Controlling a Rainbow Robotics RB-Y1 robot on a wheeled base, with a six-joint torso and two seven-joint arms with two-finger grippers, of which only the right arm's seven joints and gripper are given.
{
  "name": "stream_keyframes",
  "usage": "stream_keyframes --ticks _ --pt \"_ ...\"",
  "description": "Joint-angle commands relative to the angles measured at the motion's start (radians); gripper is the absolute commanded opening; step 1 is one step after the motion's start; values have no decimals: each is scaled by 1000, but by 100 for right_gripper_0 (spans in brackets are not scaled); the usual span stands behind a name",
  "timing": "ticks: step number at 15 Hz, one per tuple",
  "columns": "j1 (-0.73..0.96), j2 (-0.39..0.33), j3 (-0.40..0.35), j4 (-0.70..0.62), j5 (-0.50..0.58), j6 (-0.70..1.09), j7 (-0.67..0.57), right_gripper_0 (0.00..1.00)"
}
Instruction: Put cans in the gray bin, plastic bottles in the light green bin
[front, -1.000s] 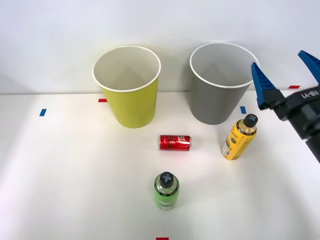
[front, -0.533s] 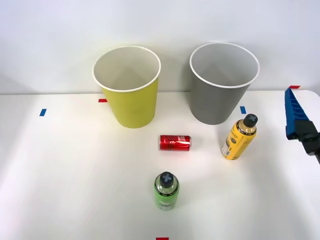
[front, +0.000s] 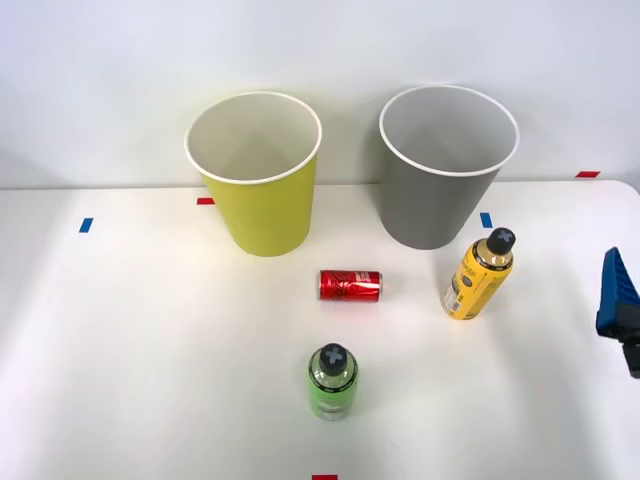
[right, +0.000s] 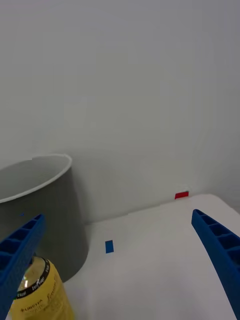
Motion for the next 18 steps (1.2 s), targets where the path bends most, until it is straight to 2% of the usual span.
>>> stream_keyframes --ticks 1,7,12,15,18 --pt "8 86 17 70 16 -32 16 100" --pt "3 72 -17 248 23 -109 21 100" --pt "-61 55 -9 415 50 -172 25 100" --pt "-84 54 -8 510 182 -280 1 100" --pt "-83 52 0 557 306 -351 -147 100"
